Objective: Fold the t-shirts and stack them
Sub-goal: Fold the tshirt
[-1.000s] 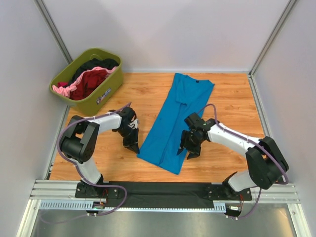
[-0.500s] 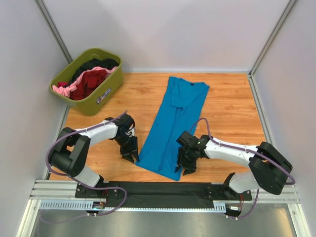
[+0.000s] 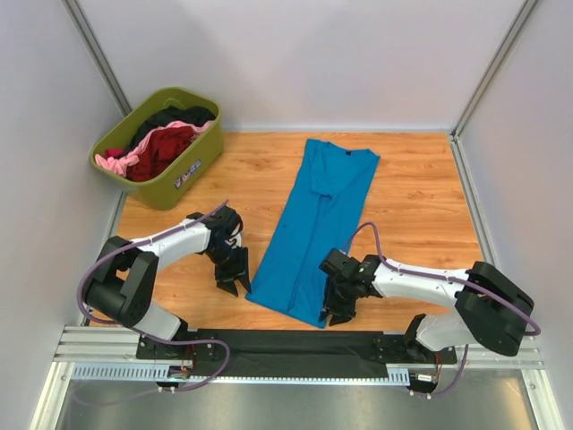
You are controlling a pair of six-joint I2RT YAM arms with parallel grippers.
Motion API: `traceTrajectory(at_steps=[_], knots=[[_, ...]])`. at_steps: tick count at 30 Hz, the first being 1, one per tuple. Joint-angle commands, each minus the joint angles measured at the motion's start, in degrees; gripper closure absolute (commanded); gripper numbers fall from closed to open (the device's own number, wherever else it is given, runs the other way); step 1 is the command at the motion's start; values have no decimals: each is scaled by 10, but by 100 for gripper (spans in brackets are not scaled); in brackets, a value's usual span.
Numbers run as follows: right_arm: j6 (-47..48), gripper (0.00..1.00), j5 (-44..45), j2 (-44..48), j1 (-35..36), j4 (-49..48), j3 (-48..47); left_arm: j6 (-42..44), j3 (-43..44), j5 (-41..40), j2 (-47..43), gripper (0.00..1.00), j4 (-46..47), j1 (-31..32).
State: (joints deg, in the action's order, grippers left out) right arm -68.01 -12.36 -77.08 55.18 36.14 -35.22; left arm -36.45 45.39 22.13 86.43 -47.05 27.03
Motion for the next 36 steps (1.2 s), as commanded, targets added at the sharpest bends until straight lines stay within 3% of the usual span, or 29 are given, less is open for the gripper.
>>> traceTrajectory(at_steps=[1, 3, 5, 10, 21, 36], knots=[[-29, 64, 15, -4, 8, -24, 13, 15, -2, 6, -21, 50, -1, 3], [-33, 65, 22, -6, 12, -29, 20, 16, -4, 12, -27, 50, 2, 3], [-33, 73, 25, -7, 14, -26, 24, 18, -6, 18, -31, 50, 2, 3], [-21, 100, 37, 19, 15, 7, 29, 34, -5, 48, -36, 50, -1, 8], [-16, 100, 46, 139, 14, 159, 42, -8, -24, 55, -66, 49, -2, 72], [-25, 100, 39, 155, 14, 162, 46, -101, -77, 102, -40, 49, 134, 114]])
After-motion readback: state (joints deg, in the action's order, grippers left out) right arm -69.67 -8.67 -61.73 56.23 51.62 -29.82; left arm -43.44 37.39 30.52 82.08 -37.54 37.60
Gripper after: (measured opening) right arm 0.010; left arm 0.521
